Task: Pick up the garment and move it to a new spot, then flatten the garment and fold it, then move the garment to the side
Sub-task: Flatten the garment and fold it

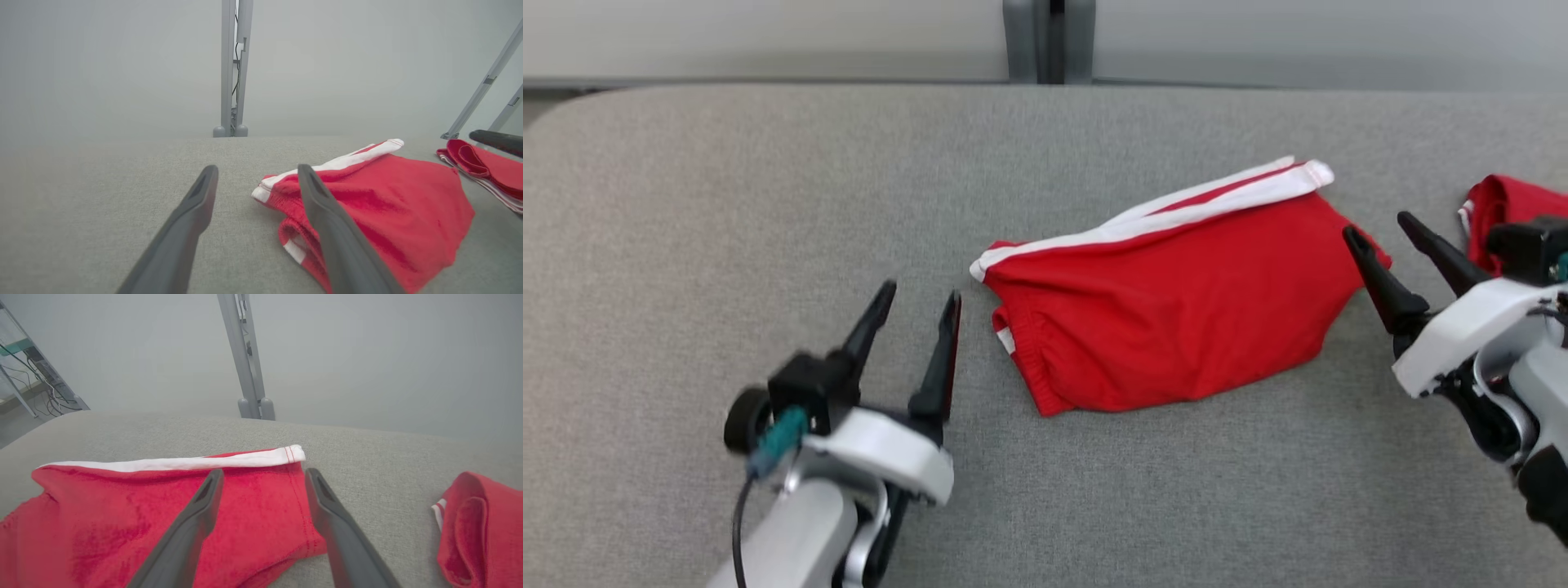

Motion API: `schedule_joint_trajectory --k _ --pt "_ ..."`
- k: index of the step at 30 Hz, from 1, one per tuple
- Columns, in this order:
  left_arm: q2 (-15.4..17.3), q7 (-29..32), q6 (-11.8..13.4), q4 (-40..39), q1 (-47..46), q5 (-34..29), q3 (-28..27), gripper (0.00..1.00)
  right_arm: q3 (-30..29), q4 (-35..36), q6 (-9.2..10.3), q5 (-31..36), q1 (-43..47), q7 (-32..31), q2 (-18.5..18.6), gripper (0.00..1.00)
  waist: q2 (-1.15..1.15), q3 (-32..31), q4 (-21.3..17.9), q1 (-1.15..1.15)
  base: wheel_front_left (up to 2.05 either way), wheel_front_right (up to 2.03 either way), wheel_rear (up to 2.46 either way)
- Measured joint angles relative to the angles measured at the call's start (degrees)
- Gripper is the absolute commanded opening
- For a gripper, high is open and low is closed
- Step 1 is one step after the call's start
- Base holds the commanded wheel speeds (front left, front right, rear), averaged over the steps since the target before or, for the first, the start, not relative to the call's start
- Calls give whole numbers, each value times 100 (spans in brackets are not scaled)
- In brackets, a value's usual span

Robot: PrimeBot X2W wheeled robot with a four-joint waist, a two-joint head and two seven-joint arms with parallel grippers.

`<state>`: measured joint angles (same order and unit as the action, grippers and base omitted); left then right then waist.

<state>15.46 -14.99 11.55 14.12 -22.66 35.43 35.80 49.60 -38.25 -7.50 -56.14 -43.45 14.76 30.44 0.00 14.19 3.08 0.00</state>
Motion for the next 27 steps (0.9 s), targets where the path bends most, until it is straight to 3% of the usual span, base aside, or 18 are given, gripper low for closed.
schedule_joint_trajectory --k 7,14,21,27 --pt "-151 0 212 -609 1187 -494 -352 100 -1167 505 0 566 1367 18 -426 100 0 -572 -17 0 0 0 0" --pt "-342 0 263 -755 1896 -835 -444 100 -1824 680 0 889 2340 22 -805 100 0 -1058 64 0 0 0 0" --pt "-494 0 205 -812 2137 -1050 -444 100 -2291 559 0 836 2633 23 -902 100 0 -1190 329 0 0 0 0" --pt "-579 0 89 -821 2134 -1177 -439 100 -2616 -185 0 653 2242 22 -914 100 0 -1032 516 0 0 0 0"
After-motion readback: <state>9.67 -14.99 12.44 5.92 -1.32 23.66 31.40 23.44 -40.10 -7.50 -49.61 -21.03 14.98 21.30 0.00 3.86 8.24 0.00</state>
